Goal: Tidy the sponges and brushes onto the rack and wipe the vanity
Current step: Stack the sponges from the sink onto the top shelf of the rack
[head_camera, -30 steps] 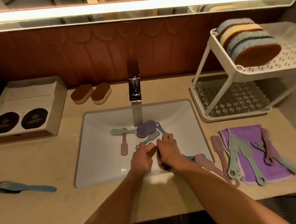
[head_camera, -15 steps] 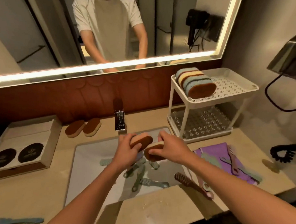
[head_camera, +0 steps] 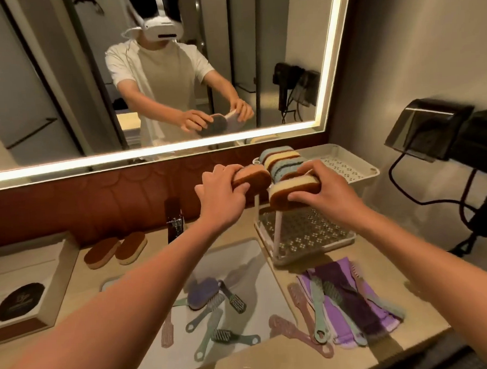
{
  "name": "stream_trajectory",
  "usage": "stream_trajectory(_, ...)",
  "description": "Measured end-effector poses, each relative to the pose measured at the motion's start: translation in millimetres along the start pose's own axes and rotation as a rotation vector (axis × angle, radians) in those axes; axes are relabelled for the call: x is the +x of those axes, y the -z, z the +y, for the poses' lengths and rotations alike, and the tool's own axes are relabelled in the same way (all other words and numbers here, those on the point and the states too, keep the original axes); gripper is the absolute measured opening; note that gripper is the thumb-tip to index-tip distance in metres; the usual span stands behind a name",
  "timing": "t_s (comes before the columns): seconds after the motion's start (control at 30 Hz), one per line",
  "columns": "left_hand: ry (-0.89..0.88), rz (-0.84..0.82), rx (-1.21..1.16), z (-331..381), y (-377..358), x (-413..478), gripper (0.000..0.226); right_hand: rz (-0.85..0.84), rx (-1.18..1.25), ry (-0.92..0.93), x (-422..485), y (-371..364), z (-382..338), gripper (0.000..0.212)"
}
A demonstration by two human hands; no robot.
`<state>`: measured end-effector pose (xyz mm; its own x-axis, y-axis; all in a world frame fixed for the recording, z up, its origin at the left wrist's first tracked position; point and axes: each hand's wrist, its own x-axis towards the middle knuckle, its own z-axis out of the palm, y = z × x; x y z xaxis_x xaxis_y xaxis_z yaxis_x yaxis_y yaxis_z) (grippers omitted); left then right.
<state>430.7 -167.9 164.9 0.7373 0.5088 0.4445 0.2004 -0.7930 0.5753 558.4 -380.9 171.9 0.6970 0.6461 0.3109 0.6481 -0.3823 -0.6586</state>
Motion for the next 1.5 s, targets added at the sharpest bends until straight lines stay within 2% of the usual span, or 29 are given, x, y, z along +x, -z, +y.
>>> stream_trajectory(0.4, 0.043, -0.01, -0.152, 24.5, -31.1, 44.7, 0.034, 0.03, -0.048, -0.101, 47.3, 14.6, 47.7, 0.039)
stream_trajectory(0.57, 0.034, -0.042, -0.161, 29.7, -39.5, 56.4, 0.032, -0.026, -0.123, -0.088, 49.2, 4.1, 51.4, 0.049)
stream_trajectory(0.73, -0.014, -0.053, -0.169, 35.6, -47.6, 63.5, 0.032, -0.063, -0.146, -0.113, 44.0, -0.4, 58.6, 0.072)
stream_trajectory(0.87, -0.055, -0.044, -0.202, 44.9, -52.9, 73.9, 0.032, -0.074, -0.131, -0.079, 47.0, 10.6, 58.4, 0.069)
stream_trajectory(0.97, -0.094, -0.048, -0.197, 53.7, -59.0, 88.6, 0.032, 0.015, -0.029, -0.096, 56.4, 19.4, 53.0, 0.066)
stream_trajectory(1.07, -0.133, -0.057, -0.209, 66.2, -71.3, 101.1, 0.032, 0.061, 0.096, -0.089, 70.1, 28.4, 50.1, 0.073)
stream_trajectory(1.13, -0.167, -0.064, -0.223, 76.1, -82.2, 110.0, 0.032, 0.033, 0.065, -0.018, 81.0, 36.0, 50.0, 0.076)
stream_trajectory(1.27, -0.192, -0.082, -0.21, 93.4, -106.2, 130.3, 0.033, 0.013, -0.044, 0.031, 109.8, 46.9, 59.3, 0.061)
stream_trajectory(1.37, -0.165, -0.064, -0.192, 94.4, -121.0, 145.3, 0.043, 0.089, 0.012, -0.02, 129.1, 51.9, 68.7, 0.047)
stream_trajectory(1.5, -0.073, -0.114, -0.08, 84.6, -139.6, 153.6, 0.051, 0.133, 0.004, -0.115, 147.7, 56.3, 96.4, 0.045)
